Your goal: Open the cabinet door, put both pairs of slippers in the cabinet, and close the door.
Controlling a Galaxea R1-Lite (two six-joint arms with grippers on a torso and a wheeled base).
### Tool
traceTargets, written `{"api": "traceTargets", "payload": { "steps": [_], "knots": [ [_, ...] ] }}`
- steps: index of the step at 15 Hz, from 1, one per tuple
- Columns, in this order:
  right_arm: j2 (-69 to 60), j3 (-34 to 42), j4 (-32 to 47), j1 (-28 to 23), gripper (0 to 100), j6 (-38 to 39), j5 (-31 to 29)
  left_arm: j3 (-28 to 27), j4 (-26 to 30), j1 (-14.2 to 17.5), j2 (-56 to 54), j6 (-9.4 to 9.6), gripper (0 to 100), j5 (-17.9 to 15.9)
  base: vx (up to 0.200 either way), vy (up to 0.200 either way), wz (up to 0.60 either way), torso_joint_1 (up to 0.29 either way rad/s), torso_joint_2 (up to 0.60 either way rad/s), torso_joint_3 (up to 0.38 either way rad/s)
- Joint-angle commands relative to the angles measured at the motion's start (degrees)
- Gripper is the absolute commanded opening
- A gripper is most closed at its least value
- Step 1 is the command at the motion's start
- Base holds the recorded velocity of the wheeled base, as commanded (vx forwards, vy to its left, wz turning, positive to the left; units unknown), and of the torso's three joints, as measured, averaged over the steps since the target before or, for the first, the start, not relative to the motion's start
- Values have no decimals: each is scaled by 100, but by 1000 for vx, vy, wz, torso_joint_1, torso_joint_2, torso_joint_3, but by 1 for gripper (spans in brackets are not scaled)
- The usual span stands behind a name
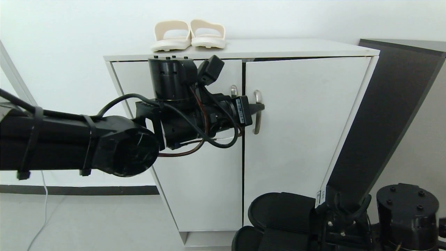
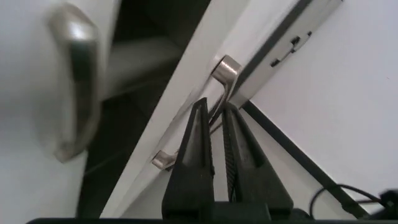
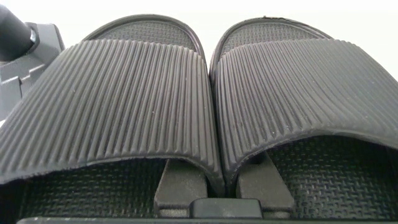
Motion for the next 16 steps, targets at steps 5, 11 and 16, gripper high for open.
{"api": "traceTargets", "payload": {
  "steps": [5, 11, 16],
  "knots": [
    [-29, 43, 1, 28, 0, 3, -3, 810, 11, -443, -966, 128, 0, 36, 0, 0, 0, 0, 0, 0],
    [6, 158, 10, 248, 0, -6, -12, 1514, 2, -267, -1687, 119, 0, 133, 0, 0, 0, 0, 0, 0],
    [15, 281, 10, 353, 0, -15, -21, 1021, -534, 58, -878, -513, 0, 89, 0, 0, 0, 0, 0, 0]
  ]
}}
